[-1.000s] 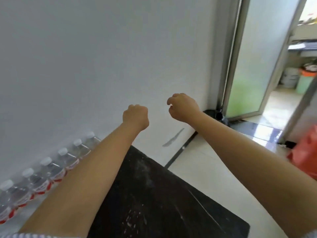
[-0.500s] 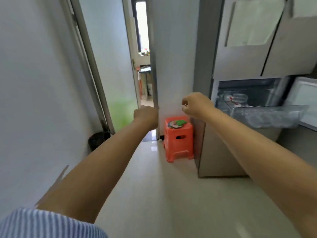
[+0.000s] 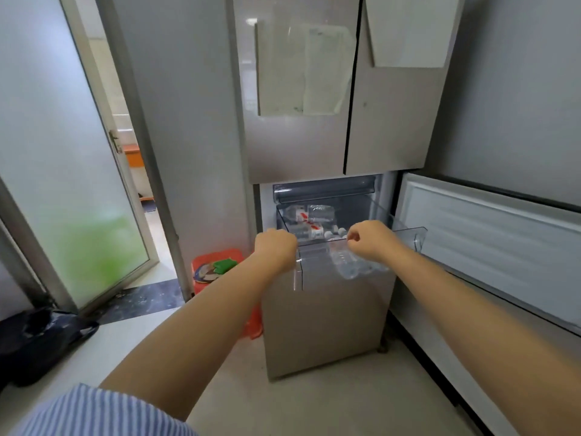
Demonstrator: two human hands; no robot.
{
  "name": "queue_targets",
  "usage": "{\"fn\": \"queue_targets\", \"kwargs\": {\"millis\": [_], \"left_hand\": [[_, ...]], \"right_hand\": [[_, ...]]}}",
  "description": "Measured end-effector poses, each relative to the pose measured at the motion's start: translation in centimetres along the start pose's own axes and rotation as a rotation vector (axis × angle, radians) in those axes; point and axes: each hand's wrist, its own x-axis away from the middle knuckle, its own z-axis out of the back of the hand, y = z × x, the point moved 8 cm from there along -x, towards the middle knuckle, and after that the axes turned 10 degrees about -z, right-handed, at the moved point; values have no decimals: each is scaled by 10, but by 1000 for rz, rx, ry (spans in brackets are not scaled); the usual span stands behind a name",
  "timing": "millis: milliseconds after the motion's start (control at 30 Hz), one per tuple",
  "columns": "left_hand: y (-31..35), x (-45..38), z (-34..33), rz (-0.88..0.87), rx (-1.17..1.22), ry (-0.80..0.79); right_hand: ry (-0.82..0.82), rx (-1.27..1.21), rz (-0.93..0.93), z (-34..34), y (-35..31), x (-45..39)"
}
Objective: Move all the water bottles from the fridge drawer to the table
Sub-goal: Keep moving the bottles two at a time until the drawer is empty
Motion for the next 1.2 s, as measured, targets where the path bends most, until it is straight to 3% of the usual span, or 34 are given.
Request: {"fn": "queue_targets", "kwargs": {"millis": [333, 533, 800, 1067, 1200], "left_hand": [[-3, -220, -67, -40, 181, -160], [8, -321, -114, 2, 437, -245], [17, -416, -200, 250, 791, -345], [15, -467, -250, 546, 1136, -257], [5, -455, -250, 676, 1275, -167]], "right_hand": [[-141, 129, -171, -49, 87, -209], [-263, 172, -230, -84, 117, -302], [-513, 222, -250, -183, 123, -419], [-537, 190, -398, -239, 146, -476], [-550, -30, -393, -232, 141, -474]]}}
